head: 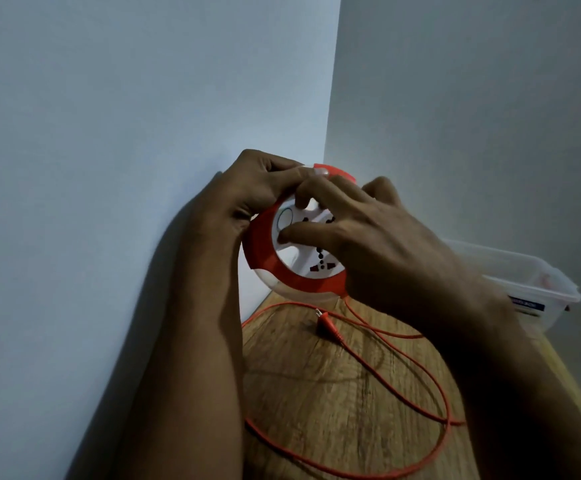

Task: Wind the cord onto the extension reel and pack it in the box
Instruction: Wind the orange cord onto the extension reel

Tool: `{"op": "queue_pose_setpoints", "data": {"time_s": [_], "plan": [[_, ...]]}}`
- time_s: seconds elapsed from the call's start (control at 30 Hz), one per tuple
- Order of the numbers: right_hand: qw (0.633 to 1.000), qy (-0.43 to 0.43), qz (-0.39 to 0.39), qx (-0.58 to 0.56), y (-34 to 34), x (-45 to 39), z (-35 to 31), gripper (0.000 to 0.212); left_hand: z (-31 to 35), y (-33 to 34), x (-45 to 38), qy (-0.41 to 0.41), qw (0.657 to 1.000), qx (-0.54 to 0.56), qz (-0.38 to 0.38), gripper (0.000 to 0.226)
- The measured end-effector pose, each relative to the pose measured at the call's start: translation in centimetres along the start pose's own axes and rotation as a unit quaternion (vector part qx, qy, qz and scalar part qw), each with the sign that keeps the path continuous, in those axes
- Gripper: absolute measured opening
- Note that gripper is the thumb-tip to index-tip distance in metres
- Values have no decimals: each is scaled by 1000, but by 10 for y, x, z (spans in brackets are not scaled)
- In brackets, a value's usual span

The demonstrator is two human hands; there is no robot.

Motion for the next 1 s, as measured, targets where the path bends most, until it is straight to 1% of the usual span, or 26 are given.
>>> {"op": "queue_pose_setpoints", "data": {"time_s": [0.17,0.33,0.4,0.47,0.57,0.63,0.7,0.77,0.83,0.9,0.97,1.0], "plan": [[999,-31,8,20,5,-2,-3,56,2,1,2,0,1000,8,-14,29],[1000,-17,23,-3,16,-4,2,58,4,5,2,-8,1000,19,-16,28],[999,-10,46,4,16,-4,7,58,5,7,1,-6,1000,17,-23,27],[996,17,89,0,12,-3,11,59,5,7,1,0,1000,15,-22,21],[981,110,149,-56,10,-1,16,56,5,6,3,-9,999,34,-13,20],[973,142,164,-73,9,-1,14,55,3,6,2,-15,999,43,-14,21],[978,141,132,-80,4,-2,10,56,3,4,2,-17,999,40,-8,22],[985,120,103,-74,-6,0,11,53,0,0,2,-13,1000,28,-3,23],[988,81,109,-70,-18,4,14,49,1,-2,3,-3,1000,25,-8,21],[993,22,93,-75,-22,5,10,51,2,-4,3,6,1000,16,-6,20],[998,-25,35,-42,-14,4,4,59,1,-4,4,2,1000,6,0,23],[999,-32,6,-24,-8,3,2,64,0,-3,3,1,1000,7,0,26]]}}
Point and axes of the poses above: each hand's wrist, its own x-axis away from the middle knuckle, its own y-axis out of the palm, z = x × y, the point moved 6 cm from there along -x, towards the middle knuckle, and after that the axes turned 2 degrees about -z, right-handed, at the moved point
